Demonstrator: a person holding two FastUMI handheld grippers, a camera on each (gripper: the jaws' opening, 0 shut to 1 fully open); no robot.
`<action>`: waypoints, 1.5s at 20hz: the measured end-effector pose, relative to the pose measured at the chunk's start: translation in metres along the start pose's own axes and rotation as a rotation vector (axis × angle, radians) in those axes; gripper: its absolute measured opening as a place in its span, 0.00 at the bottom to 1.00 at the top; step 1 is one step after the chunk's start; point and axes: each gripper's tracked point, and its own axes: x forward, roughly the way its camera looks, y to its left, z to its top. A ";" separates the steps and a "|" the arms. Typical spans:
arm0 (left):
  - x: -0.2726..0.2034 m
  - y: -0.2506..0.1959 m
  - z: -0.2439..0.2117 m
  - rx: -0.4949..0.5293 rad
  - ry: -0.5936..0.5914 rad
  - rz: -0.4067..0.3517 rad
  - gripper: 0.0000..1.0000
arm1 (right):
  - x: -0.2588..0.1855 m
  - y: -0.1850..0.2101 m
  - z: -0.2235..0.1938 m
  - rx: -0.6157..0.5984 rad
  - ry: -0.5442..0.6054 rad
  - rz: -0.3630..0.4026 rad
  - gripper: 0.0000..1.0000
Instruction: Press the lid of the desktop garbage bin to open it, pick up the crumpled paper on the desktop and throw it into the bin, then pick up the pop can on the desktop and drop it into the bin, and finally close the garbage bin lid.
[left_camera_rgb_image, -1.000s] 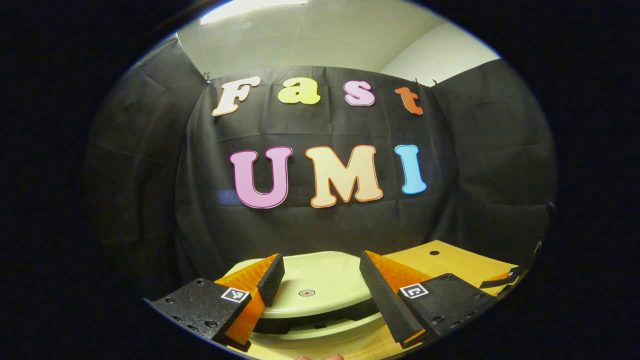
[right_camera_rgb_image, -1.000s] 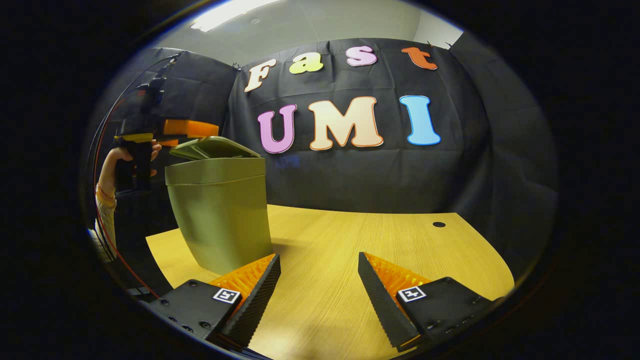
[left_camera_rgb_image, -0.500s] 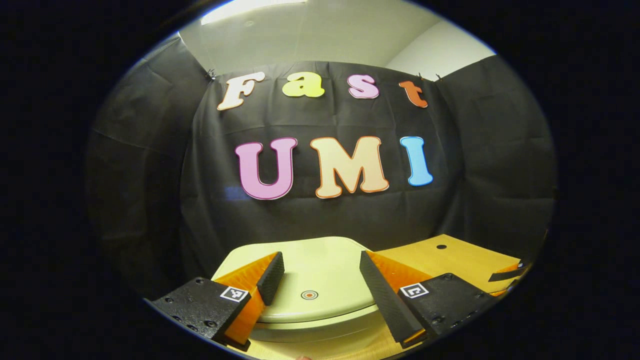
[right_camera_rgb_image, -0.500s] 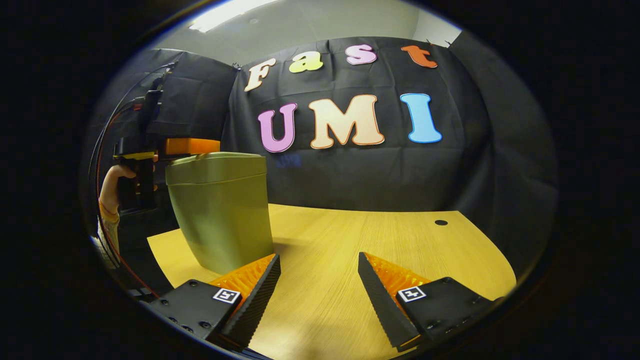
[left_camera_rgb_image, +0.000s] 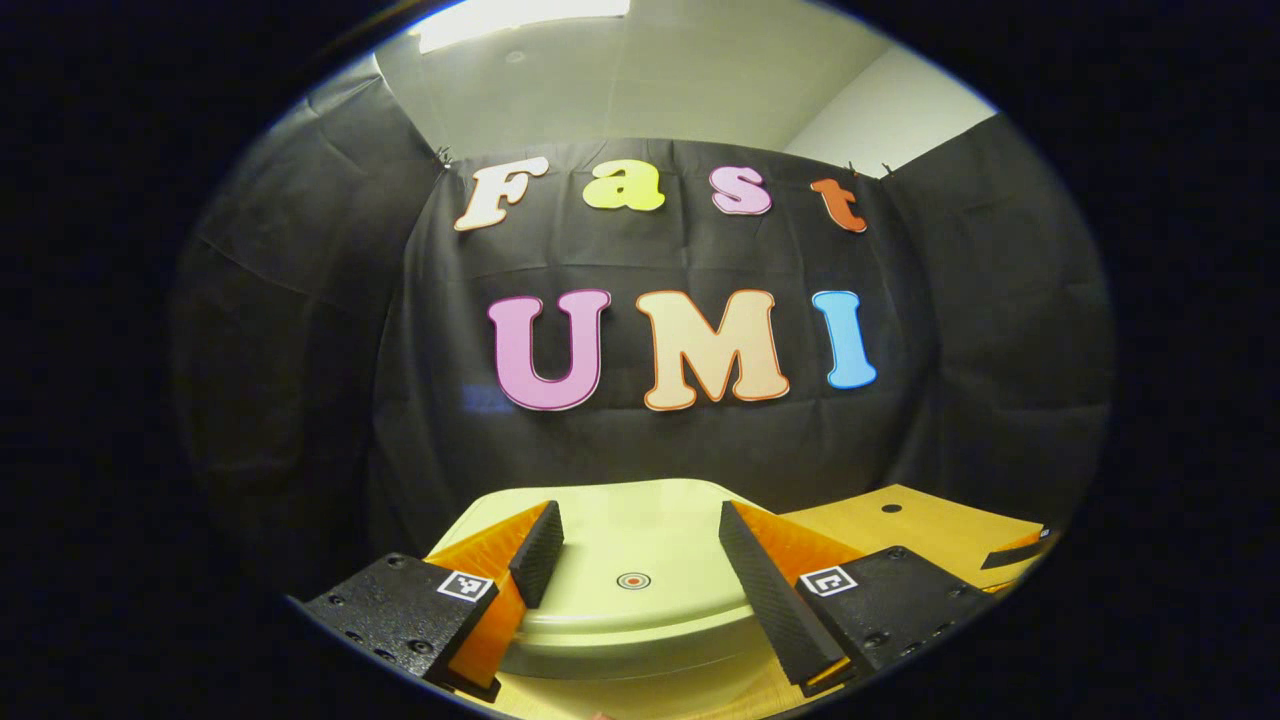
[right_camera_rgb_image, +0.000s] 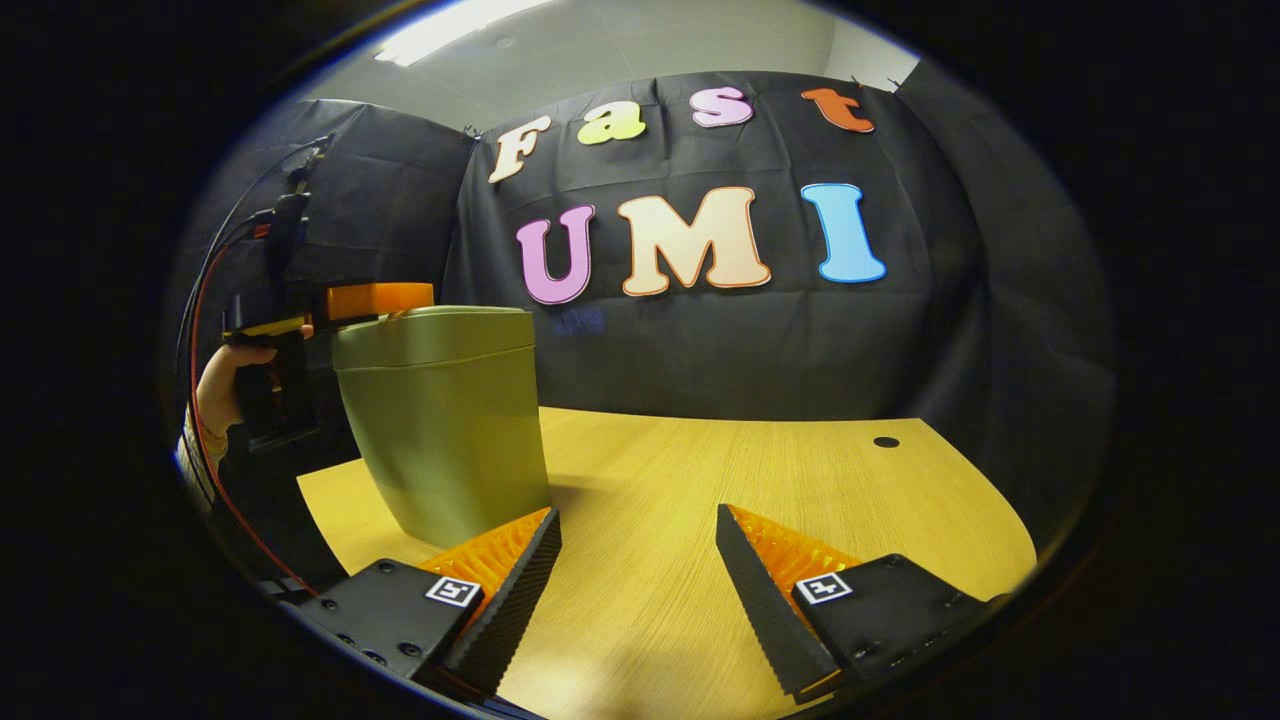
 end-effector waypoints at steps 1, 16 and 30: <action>0.000 -0.001 -0.001 0.008 0.000 -0.002 0.95 | 0.000 -0.001 0.000 0.004 0.001 0.000 0.98; 0.001 0.000 -0.010 0.000 0.082 0.043 0.98 | -0.006 -0.009 0.009 0.045 -0.031 -0.010 0.98; 0.010 -0.028 0.058 -0.022 -0.122 -0.109 0.94 | 0.010 -0.023 0.006 0.025 -0.046 -0.066 0.99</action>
